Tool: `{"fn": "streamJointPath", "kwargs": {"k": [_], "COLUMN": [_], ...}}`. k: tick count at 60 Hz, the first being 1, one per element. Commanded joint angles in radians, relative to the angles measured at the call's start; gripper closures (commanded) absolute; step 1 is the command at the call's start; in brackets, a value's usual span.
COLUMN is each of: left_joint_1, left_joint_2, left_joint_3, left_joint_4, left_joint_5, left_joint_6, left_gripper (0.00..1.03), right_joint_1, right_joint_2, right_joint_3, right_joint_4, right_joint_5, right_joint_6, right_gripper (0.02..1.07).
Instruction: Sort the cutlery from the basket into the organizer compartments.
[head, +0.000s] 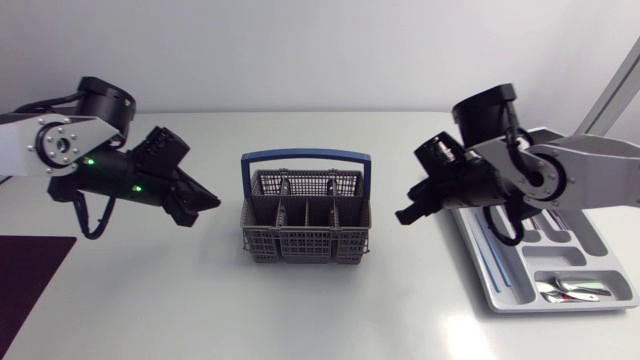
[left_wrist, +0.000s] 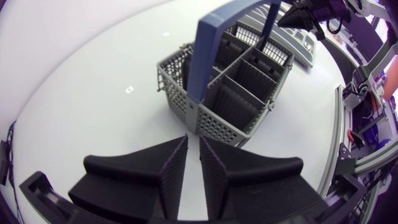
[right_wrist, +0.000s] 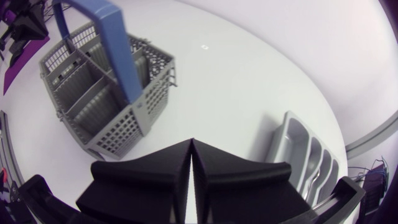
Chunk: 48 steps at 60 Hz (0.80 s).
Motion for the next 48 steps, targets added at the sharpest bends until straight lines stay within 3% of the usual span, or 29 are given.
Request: {"fn": "streamJointPath", "kwargs": {"k": [1, 8, 15, 16, 19, 20, 21, 22, 26, 48], "left_joint_1": [0.034, 0.054, 0.066, 0.066, 0.068, 0.073, 0.073, 0.077, 0.080, 0.149], "left_joint_2": [-0.081, -0.160, -0.257, -0.277, -0.303, -0.323, -0.326, -0.344, -0.383, -0.532], "left_joint_3": [-0.044, -0.072, -0.110, -0.116, -0.124, -0.128, -0.130, -0.134, -0.139, -0.171], "left_joint_4": [0.001, -0.001, -0.010, -0.013, -0.017, -0.017, -0.017, -0.020, -0.030, -0.034], "left_joint_5": [0.012, 0.012, 0.011, 0.008, 0.003, -0.005, -0.005, -0.005, -0.008, -0.072], "left_joint_6": [-0.007, -0.013, -0.018, -0.019, -0.024, -0.025, -0.027, -0.027, -0.038, -0.108], "left_gripper": [0.79, 0.71, 0.49, 0.40, 0.27, 0.15, 0.13, 0.02, 0.03, 0.04], "right_joint_1": [-0.051, -0.091, -0.108, -0.111, -0.115, -0.118, -0.118, -0.122, -0.128, -0.165], "right_joint_2": [-0.056, -0.142, -0.229, -0.249, -0.286, -0.303, -0.309, -0.329, -0.380, -0.613], "right_joint_3": [-0.042, -0.076, -0.107, -0.113, -0.122, -0.127, -0.128, -0.135, -0.147, -0.230], "right_joint_4": [0.007, 0.004, -0.010, -0.016, -0.024, -0.028, -0.030, -0.035, -0.053, -0.102], "right_joint_5": [0.010, 0.017, 0.037, 0.042, 0.051, 0.056, 0.059, 0.062, 0.068, 0.099], "right_joint_6": [-0.021, -0.035, -0.040, -0.041, -0.043, -0.044, -0.044, -0.044, -0.049, -0.092], "right_gripper": [0.92, 0.78, 0.52, 0.45, 0.32, 0.27, 0.26, 0.20, 0.06, 0.06]}}
